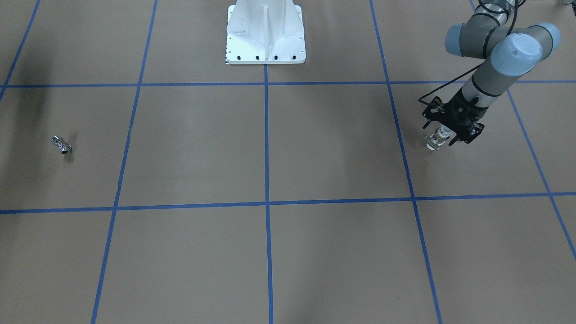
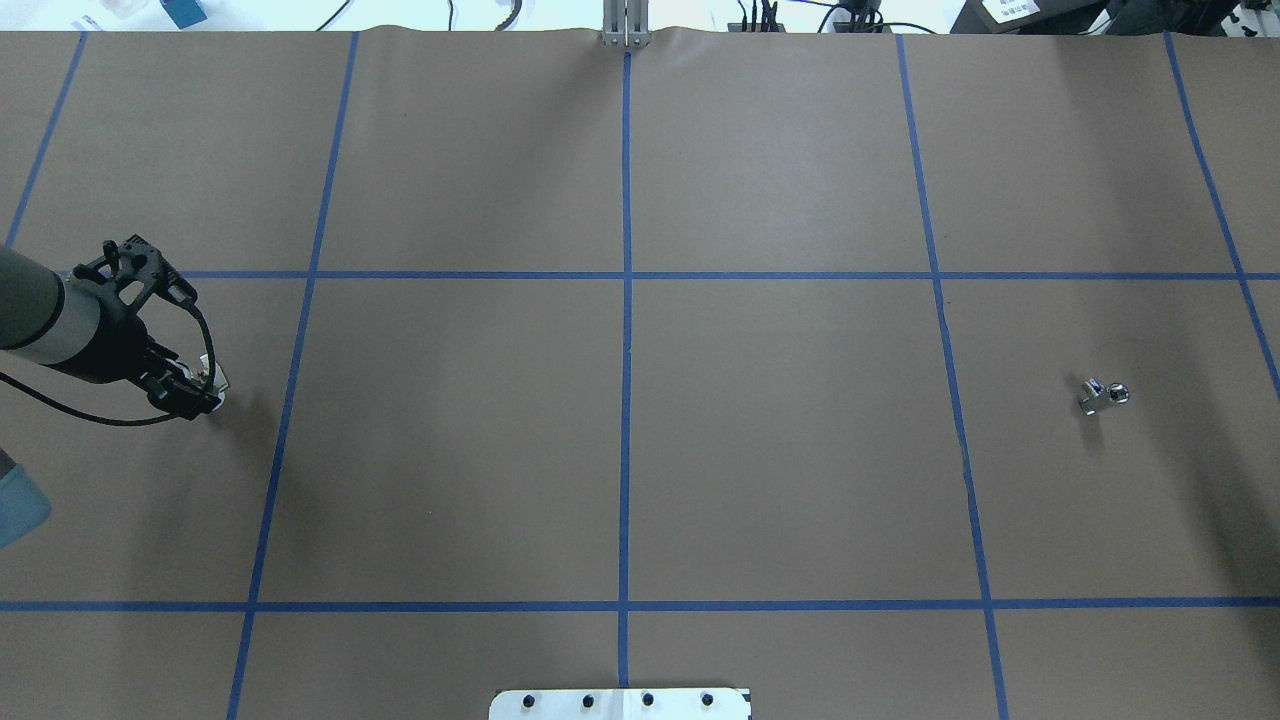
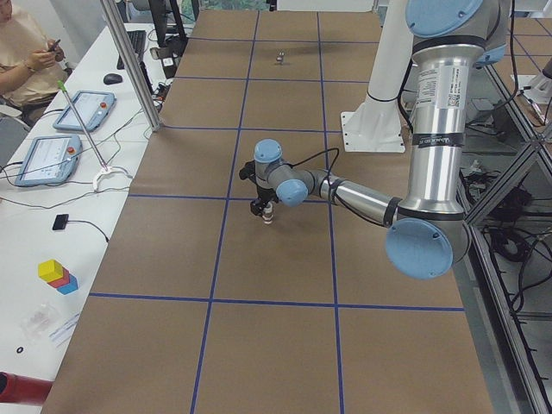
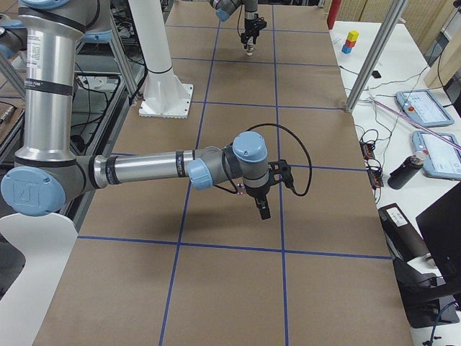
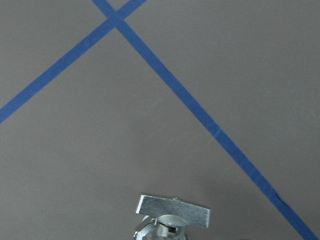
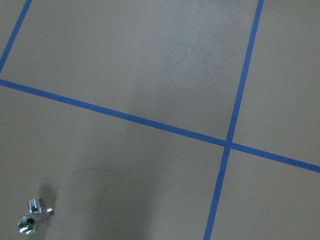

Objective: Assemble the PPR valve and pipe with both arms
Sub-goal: 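Move the left gripper down onto the white PPR fitting and grasp it, then carry the white fitting with the left gripper to the table center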

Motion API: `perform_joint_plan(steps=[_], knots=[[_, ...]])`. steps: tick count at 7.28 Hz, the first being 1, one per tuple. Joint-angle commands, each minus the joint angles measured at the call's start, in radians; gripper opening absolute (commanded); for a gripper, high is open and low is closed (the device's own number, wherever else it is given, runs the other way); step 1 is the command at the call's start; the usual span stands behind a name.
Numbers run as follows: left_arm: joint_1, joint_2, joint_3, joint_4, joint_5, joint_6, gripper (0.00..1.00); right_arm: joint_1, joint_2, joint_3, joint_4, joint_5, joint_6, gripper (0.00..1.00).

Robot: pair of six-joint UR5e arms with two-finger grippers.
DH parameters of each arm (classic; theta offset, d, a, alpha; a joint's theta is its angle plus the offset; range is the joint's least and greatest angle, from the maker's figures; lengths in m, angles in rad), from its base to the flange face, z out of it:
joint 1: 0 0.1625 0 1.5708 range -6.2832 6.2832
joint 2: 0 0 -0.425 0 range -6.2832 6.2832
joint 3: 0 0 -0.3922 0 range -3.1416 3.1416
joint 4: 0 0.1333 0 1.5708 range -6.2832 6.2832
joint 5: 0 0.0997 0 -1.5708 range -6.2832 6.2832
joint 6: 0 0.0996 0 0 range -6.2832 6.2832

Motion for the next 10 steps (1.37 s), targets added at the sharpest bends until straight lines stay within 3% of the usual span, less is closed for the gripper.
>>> perform_joint_plan(steps=[1, 2, 4, 6, 8, 10], knots=[[-0.001, 0.003, 0.001, -0.001, 0.001, 0.0, 0.07, 0.0, 0.0, 0.0, 0.0, 0.0, 0.0, 1.0], [-0.004, 0.006, -0.005, -0.002, 0.0, -0.001, 0.0, 0.0, 0.0, 0.0, 0.0, 0.0, 0.0, 1.0], [-0.014, 0.003, -0.04, 0.026, -0.013, -0.047, 0.0, 0.0, 0.0, 0.0, 0.0, 0.0, 0.0, 1.0], [-0.005, -0.037, -0.126, 0.104, -0.013, -0.281, 0.0, 0.0, 0.0, 0.0, 0.0, 0.002, 0.0, 1.0], [0.017, -0.197, -0.11, 0.141, -0.014, -0.547, 0.0, 0.0, 0.0, 0.0, 0.0, 0.002, 0.0, 1.0], [0.137, -0.471, -0.068, 0.367, 0.001, -0.741, 0.0, 0.0, 0.0, 0.0, 0.0, 0.003, 0.0, 1.0]])
